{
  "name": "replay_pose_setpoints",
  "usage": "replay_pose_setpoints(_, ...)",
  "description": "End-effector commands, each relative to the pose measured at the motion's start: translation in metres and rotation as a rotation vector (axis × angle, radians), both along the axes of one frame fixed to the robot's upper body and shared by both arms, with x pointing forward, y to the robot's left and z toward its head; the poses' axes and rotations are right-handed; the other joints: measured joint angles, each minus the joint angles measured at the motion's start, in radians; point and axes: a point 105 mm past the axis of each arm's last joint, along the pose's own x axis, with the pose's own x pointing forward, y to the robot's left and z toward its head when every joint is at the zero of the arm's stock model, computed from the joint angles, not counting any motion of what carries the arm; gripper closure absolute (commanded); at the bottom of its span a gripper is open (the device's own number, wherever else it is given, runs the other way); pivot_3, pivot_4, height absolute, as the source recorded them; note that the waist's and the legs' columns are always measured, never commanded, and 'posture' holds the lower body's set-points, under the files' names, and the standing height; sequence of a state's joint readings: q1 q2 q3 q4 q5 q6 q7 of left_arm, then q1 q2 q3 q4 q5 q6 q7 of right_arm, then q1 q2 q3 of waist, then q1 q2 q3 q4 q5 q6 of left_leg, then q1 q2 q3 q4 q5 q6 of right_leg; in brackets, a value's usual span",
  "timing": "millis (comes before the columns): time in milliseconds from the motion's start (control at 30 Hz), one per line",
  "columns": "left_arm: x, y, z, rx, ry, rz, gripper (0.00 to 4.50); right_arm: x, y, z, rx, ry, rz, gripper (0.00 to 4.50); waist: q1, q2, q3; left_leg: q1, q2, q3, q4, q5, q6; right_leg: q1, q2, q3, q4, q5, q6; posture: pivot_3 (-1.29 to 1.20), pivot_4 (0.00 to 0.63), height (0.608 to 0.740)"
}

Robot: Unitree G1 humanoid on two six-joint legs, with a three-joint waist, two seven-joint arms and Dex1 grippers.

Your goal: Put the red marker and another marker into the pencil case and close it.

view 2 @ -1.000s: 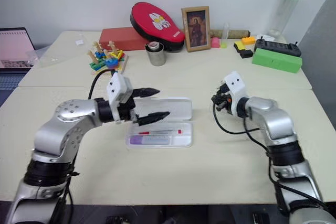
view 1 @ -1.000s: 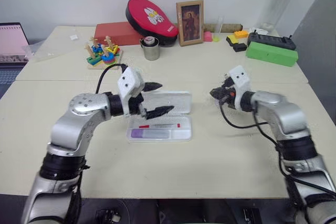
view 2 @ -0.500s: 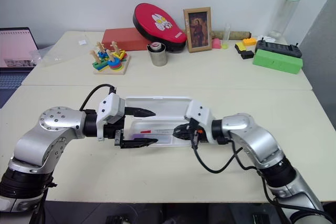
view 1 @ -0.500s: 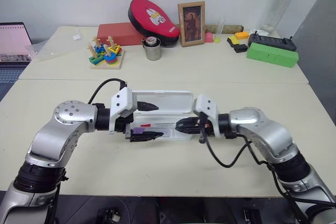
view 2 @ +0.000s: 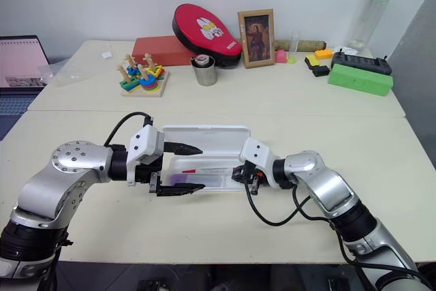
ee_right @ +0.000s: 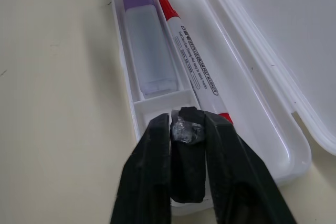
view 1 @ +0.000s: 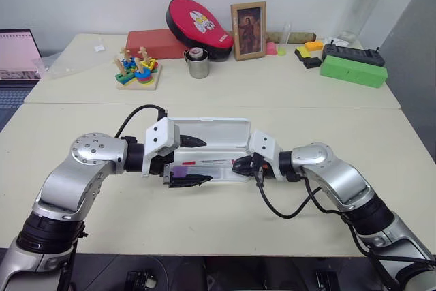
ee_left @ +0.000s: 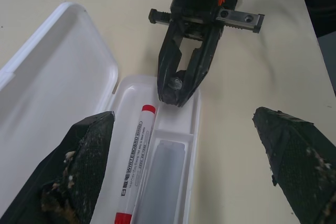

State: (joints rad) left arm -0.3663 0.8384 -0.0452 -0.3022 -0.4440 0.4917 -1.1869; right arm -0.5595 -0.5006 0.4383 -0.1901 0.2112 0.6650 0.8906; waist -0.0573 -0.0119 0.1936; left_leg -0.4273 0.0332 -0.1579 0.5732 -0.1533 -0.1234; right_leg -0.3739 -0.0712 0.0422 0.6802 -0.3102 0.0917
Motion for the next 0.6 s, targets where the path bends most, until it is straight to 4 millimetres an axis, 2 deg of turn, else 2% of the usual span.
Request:
replay_pose_setpoints(33,0.001,-0.001,0.005,0.018,-0.049,0.003,0.0,-0.002,0.003,0.008,0.023,-0.02,0.021,2.48,0.0,0.0,0.0,0.0,0.0,0.0,0.0,0.0,0.0,0.0,0.0,0.0,0.0,0.0,0.0,0.0,0.15,0.74)
replay_pose_setpoints(167,0.003,-0.001,0.006,0.007,-0.056,0.019,0.0,-0.001,0.003,0.012,0.034,-0.027,0.02,1.64,0.0,0.0,0.0,0.0,0.0,0.0,0.0,0.0,0.0,0.0,0.0,0.0,0.0,0.0,0.0,0.0,0.15,0.74)
replay_pose_setpoints(267,0.008,0.0,0.01,-0.018,-0.08,0.068,0.0,-0.003,0.002,0.029,0.087,-0.049,0.046,0.9,0.0,0.0,0.0,0.0,0.0,0.0,0.0,0.0,0.0,0.0,0.0,0.0,0.0,0.0,0.0,0.0,0.15,0.74)
replay_pose_setpoints(367,0.016,0.005,0.022,-0.086,-0.119,0.157,0.0,-0.011,0.005,0.071,0.267,-0.064,0.105,0.16,0.0,0.0,0.0,0.0,0.0,0.0,0.0,0.0,0.0,0.0,0.0,0.0,0.0,0.0,0.0,0.0,0.15,0.74)
replay_pose_setpoints(433,0.023,0.009,0.033,-0.158,-0.128,0.228,0.0,-0.011,0.005,0.099,0.378,-0.081,0.124,0.04,-0.001,0.0,0.0,0.0,0.0,0.0,0.0,0.0,0.0,0.0,0.0,0.0,0.0,0.0,0.0,0.0,0.15,0.74)
replay_pose_setpoints(500,0.032,0.019,0.045,-0.234,-0.154,0.334,0.0,0.002,0.004,0.125,0.452,-0.114,0.083,0.04,-0.004,0.0,0.0,0.0,0.0,0.0,0.0,0.0,0.0,0.0,0.0,0.0,0.001,0.0,0.0,0.0,0.15,0.74)
replay_pose_setpoints(567,0.037,0.034,0.054,-0.291,-0.172,0.453,0.0,0.039,0.001,0.15,0.505,-0.151,-0.073,0.04,-0.011,0.0,0.0,0.001,0.0,-0.001,0.0,0.0,0.0,0.0,0.0,0.0,0.001,0.0,0.0,0.0,0.15,0.74)
replay_pose_setpoints(600,0.038,0.038,0.055,-0.303,-0.174,0.481,0.0,0.049,0.001,0.155,0.513,-0.152,-0.118,0.04,-0.014,0.0,0.0,0.002,0.0,0.0,0.0,0.0,0.0,0.001,0.0,0.0,0.002,0.0,0.0,0.0,0.15,0.74)
